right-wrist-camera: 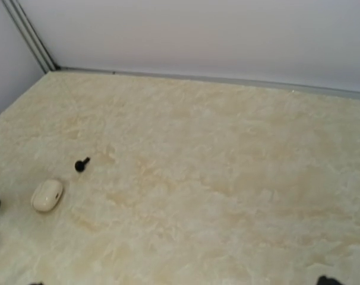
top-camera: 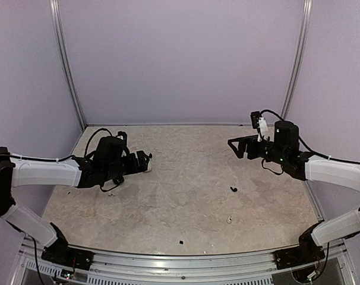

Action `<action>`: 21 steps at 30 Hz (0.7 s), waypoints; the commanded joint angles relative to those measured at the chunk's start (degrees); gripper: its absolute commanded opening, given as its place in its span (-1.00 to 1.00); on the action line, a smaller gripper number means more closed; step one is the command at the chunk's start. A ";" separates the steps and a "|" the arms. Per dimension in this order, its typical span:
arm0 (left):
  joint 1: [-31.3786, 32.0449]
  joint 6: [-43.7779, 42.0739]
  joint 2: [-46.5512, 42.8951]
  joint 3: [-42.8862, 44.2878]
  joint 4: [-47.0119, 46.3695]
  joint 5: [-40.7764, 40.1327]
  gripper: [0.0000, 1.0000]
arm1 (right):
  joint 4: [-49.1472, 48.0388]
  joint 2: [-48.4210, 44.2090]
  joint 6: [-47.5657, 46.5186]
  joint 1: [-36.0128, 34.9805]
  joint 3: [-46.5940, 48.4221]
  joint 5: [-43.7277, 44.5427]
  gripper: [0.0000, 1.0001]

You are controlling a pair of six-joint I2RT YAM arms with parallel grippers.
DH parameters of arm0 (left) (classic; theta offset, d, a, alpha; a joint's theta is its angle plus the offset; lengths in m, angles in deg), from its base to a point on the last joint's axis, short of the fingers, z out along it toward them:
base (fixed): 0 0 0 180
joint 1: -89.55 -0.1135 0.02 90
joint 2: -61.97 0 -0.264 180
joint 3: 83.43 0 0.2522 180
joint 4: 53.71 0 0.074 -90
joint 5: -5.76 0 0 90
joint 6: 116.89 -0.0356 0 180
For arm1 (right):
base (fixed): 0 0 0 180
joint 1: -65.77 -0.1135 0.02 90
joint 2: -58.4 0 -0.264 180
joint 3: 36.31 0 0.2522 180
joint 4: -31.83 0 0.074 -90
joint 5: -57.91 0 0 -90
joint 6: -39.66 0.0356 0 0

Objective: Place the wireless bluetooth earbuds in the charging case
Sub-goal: Pick up the charging case from the center of the board.

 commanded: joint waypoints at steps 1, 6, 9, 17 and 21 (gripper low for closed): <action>0.30 0.19 1.43 0.09 -1.99 -0.46 0.98 | 1.89 0.26 -1.82 -1.15 -0.76 1.10 0.99; -2.74 -5.27 3.21 1.12 -1.46 3.95 0.98 | 3.76 1.36 -3.58 -1.44 0.07 -0.65 0.99; -5.94 -11.59 5.18 2.76 -0.45 9.92 0.98 | 4.94 1.95 -5.09 -1.54 0.79 -3.28 0.99; -9.94 -31.62 15.96 14.64 11.54 17.52 0.97 | 3.32 2.20 -7.94 -1.77 0.82 -14.76 0.99; -11.33 -41.81 21.64 19.29 15.27 21.83 0.95 | 2.91 3.63 -7.61 -1.77 1.56 -20.22 0.99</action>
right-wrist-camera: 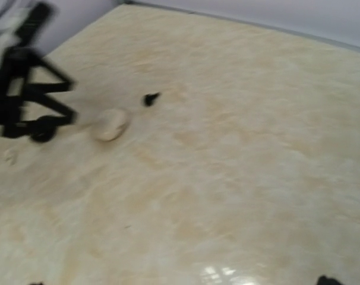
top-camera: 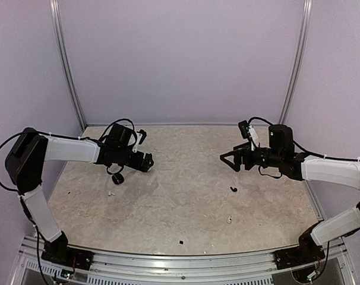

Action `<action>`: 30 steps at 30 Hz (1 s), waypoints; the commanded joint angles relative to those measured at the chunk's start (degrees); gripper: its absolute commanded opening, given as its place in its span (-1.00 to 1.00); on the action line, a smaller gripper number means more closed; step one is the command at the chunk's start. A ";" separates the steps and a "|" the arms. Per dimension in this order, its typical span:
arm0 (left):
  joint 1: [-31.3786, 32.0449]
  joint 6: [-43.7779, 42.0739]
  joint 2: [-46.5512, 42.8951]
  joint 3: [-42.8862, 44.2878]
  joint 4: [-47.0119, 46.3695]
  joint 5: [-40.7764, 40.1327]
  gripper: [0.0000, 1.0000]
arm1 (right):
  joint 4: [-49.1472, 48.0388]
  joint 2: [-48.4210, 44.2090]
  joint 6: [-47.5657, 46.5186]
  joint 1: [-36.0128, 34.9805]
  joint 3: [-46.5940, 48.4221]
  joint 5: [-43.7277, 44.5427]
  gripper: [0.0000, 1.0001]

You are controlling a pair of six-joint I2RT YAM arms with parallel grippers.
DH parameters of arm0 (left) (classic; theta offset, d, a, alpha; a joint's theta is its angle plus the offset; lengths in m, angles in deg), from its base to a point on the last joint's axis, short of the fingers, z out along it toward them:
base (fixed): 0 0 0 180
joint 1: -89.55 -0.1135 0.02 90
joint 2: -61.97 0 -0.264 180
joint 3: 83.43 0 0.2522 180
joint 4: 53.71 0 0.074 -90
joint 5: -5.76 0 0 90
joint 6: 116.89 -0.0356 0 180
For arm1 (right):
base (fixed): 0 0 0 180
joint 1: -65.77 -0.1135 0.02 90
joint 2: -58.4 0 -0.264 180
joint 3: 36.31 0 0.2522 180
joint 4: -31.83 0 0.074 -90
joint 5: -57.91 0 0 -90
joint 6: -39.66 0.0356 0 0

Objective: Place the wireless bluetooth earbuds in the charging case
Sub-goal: Pick up the charging case from the center of the board.

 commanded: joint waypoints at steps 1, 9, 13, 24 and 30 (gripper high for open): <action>-2.27 -15.31 5.99 4.45 6.59 8.04 0.93 | -0.68 1.82 -0.78 -0.81 2.01 -8.36 0.99; -5.65 -25.72 11.59 8.39 7.24 15.87 0.98 | -0.95 1.25 -0.10 -0.81 1.31 -10.37 0.99; -5.80 -29.65 12.54 8.65 7.09 15.71 0.98 | -0.66 1.39 -0.51 -0.81 1.30 -10.45 0.99; -3.77 -35.22 16.62 8.81 7.30 13.63 0.78 | 0.01 2.34 -2.17 -0.81 1.58 -10.41 0.99; -0.32 -36.62 14.78 5.86 6.75 11.22 0.64 | -0.31 3.07 -2.12 -0.80 1.83 -10.87 0.99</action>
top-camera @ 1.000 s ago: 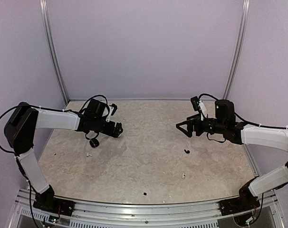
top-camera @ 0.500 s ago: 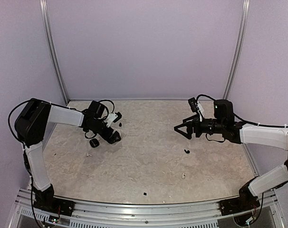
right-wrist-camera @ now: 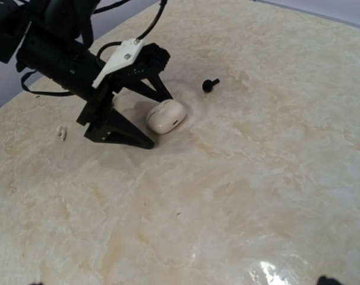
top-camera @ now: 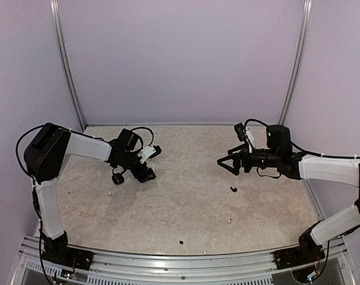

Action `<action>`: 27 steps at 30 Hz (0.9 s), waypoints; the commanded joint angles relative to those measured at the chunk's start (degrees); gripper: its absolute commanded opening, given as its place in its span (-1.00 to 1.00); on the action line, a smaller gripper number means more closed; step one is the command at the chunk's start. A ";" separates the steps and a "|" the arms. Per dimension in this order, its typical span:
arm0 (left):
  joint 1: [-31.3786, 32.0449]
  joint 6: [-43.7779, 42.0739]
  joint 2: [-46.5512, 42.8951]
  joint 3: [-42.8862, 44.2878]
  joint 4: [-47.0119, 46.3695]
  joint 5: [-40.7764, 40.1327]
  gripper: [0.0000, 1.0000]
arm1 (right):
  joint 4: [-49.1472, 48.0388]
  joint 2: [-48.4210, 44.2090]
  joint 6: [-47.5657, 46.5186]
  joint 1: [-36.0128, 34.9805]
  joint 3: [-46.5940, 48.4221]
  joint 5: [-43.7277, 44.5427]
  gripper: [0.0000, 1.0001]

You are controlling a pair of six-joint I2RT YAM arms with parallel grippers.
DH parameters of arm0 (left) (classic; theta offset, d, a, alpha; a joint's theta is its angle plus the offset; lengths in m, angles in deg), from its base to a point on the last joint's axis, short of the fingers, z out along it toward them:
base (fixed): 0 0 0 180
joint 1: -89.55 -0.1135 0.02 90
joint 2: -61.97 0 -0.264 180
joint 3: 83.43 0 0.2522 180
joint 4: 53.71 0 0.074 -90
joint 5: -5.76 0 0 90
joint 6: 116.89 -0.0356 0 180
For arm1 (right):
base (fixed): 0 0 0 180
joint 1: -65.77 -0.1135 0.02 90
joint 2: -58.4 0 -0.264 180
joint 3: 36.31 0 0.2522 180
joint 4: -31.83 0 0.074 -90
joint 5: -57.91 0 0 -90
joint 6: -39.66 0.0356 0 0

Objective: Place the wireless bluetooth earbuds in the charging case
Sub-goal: Pick up the charging case from the center of the board.

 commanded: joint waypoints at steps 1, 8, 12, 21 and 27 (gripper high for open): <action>2.95 -2.63 -0.31 -3.02 1.68 -2.79 0.62 | -0.27 0.91 -0.56 -0.75 1.11 -1.00 0.99; 3.38 -2.05 0.73 -1.27 4.93 -1.77 0.52 | 0.15 0.91 -0.69 -0.72 1.12 -1.35 0.99; 3.45 -1.52 1.09 -0.92 4.91 -2.59 0.41 | -0.21 1.19 -0.57 -0.73 1.09 -1.21 0.99; 4.98 0.34 -0.58 -1.66 3.15 -5.29 0.09 | -0.25 1.06 -0.22 -0.72 0.74 -0.29 0.99; 7.03 3.61 -5.17 -4.21 -1.05 -1.42 0.02 | -0.36 0.44 -0.41 -0.74 -0.11 1.65 0.99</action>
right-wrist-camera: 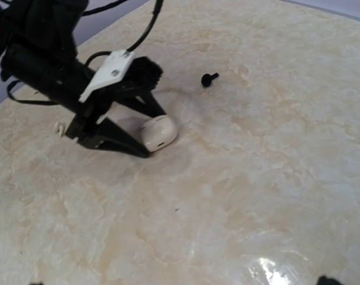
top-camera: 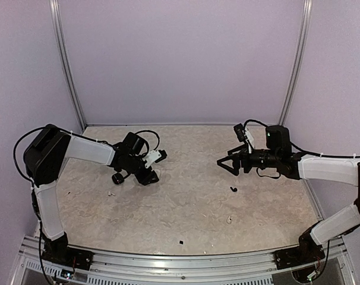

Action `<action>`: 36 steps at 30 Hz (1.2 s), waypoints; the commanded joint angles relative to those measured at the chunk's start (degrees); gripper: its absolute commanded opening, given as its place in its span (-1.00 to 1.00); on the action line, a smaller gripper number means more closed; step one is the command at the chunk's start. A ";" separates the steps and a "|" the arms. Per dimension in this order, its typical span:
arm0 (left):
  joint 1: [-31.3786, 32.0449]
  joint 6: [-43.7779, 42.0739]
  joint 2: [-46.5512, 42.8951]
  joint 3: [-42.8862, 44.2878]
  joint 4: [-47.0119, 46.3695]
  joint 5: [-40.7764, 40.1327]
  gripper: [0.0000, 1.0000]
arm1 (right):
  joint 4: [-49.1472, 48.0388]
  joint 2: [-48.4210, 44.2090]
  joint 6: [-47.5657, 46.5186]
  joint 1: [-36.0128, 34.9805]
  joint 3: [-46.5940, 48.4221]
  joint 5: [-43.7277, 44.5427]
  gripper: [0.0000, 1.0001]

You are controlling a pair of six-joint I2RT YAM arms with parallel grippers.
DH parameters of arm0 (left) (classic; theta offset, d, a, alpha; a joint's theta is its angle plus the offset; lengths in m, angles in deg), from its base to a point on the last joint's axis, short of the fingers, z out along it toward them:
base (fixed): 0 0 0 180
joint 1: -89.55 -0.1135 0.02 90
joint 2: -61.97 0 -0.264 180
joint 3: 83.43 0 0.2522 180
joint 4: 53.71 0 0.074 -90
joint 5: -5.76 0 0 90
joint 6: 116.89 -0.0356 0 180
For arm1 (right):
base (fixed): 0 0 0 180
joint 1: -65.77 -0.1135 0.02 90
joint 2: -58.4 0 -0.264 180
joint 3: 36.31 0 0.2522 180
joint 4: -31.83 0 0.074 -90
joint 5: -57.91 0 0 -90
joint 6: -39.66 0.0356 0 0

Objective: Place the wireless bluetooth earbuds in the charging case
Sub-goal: Pick up the charging case from the center of the board, then pass from the left arm to the right

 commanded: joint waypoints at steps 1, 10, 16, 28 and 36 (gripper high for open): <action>2.40 3.03 -4.48 -3.37 -1.63 2.55 0.02 | -0.93 -0.84 -0.66 -0.73 -0.70 2.10 0.99; 7.20 7.81 -9.43 -3.36 1.11 9.90 0.00 | -7.86 -8.43 -14.08 -6.40 -8.04 7.16 0.88; 9.30 10.49 -13.22 -2.03 5.99 15.99 -0.04 | -7.10 -8.61 -24.65 -16.51 -10.10 16.12 0.75; 11.81 12.95 -14.93 2.80 14.60 25.24 -0.09 | -4.85 -2.68 -40.46 -30.25 -6.94 29.81 0.50; 13.83 14.58 -13.37 4.78 17.12 27.36 -0.11 | -5.41 1.72 -46.06 -33.70 -4.14 32.69 0.39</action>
